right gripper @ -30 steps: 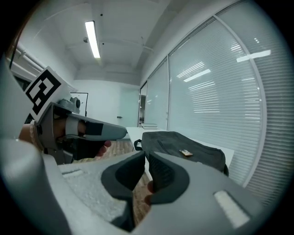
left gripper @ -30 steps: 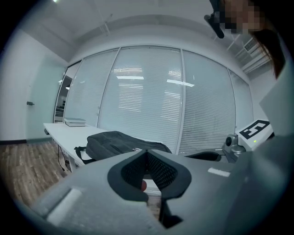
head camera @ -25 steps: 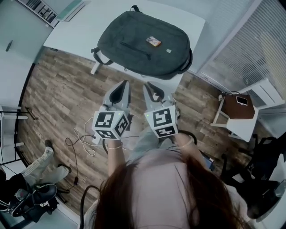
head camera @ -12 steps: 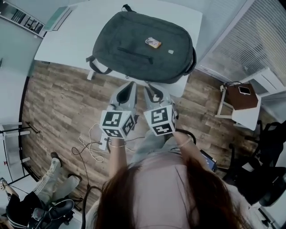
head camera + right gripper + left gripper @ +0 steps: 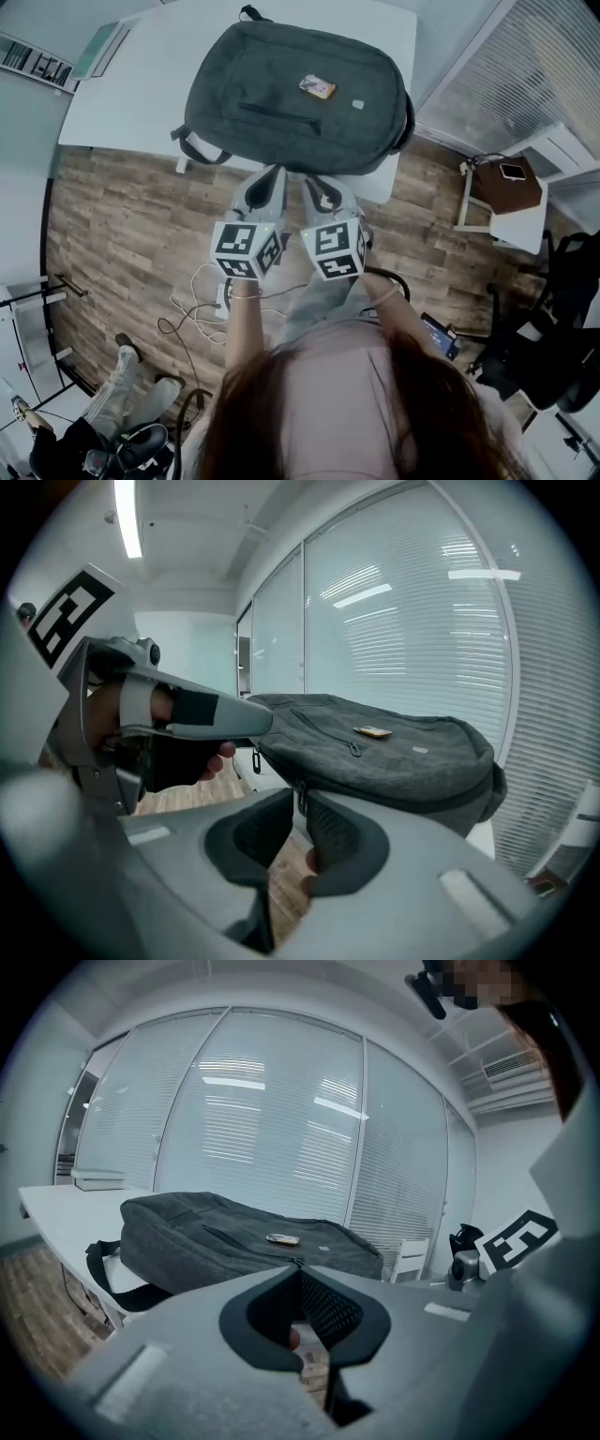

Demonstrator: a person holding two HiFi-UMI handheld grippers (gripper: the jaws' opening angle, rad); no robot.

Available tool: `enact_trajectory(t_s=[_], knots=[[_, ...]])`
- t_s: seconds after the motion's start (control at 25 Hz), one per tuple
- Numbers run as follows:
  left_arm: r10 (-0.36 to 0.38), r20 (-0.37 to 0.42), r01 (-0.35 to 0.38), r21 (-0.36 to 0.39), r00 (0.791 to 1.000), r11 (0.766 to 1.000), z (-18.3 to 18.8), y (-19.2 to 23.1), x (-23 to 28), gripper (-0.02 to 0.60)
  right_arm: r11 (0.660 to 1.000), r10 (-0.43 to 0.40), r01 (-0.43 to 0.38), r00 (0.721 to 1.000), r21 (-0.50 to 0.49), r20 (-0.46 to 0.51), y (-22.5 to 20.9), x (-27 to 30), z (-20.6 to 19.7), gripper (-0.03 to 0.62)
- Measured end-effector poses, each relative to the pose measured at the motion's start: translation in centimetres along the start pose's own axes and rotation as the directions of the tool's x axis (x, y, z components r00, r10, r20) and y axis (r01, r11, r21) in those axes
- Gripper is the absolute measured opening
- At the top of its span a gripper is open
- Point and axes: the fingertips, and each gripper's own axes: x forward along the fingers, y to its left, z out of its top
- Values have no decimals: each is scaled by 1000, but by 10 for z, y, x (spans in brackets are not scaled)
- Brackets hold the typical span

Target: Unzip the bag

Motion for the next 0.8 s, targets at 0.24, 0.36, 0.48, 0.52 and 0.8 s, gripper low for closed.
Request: enact_trajectory(t_s=[0.24,0.36,0.48,0.52,0.8], knots=[[-38,-36,37,-13,999,999,-12,8,12,8,998,-50,50,999,35,3,-1,4,-2,49],[-49,-49,48,-18,998,999,-16,12,19,8,997,-62,62,998,56,8,-1,6,-2,49],[-63,-66,61,-34,996,998,-18,16,25,8,995,-71,72,997,72,-8,-2,8,-4,50],[-71,-77,68,-45,995,997,-20,17,27,8,994,-74,75,997,77,-14,-2,9,-5,50],[-115,-149,97,-124,982,988,-30,21,34,8,987,-126,126,992,103,-12,-5,16,-4,49]])
